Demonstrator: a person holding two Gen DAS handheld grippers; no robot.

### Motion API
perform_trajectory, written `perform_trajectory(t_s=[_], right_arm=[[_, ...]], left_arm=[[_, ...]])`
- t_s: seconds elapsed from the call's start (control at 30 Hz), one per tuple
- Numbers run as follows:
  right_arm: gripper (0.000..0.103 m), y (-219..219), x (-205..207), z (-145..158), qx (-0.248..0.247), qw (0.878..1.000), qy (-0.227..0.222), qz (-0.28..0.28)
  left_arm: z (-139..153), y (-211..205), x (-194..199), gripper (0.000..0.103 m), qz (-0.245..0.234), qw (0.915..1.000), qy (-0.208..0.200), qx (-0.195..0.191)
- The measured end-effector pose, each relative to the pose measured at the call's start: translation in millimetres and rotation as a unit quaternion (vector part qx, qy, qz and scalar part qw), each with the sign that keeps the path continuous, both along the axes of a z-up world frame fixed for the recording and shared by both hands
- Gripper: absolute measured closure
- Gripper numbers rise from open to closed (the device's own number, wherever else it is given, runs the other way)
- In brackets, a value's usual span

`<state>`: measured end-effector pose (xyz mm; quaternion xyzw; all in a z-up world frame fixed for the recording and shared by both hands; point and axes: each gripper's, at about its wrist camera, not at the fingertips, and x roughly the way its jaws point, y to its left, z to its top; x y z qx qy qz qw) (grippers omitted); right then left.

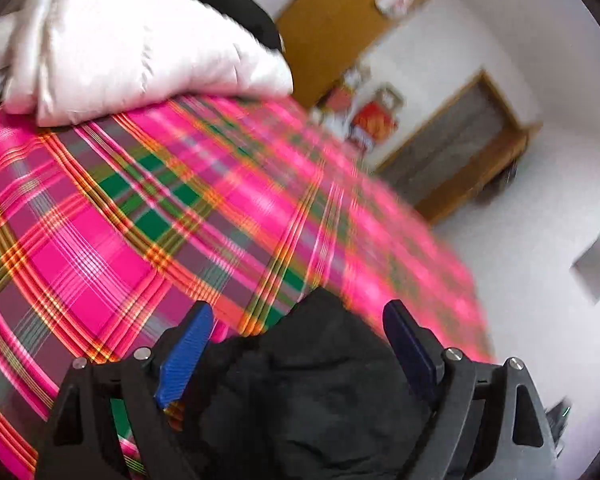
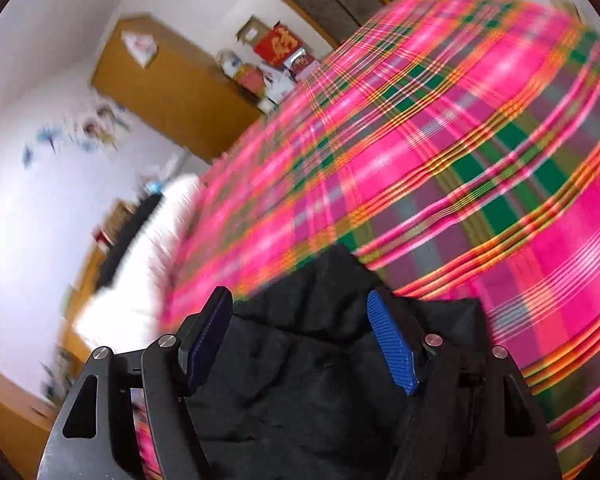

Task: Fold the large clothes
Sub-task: 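Carry the lifted jacket side over the body with both tools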

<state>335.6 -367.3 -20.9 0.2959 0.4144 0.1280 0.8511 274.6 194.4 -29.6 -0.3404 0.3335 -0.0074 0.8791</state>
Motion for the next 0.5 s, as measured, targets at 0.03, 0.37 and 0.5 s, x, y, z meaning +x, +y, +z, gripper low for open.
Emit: perform_trajectory(t_s=[0.03,0.37,0.5], right_arm=[[0.033,3,5,-7,-0.018,1.000,0.012,0.015],[0.041,16,38,-51,-0.079,0.988,0.071,0.110],[0.096,17,29,-41,-0.119,0.987,0.057,0.087]], left_arm=[[-11,-6,11,0.015,-0.024,0.9993,0.028,0.005],[-56,-37,52,0.023,-0.101,0.9890,0.105,0.022],[-45,-48,51,0.065,-0.104,0.9902,0.079,0.048]])
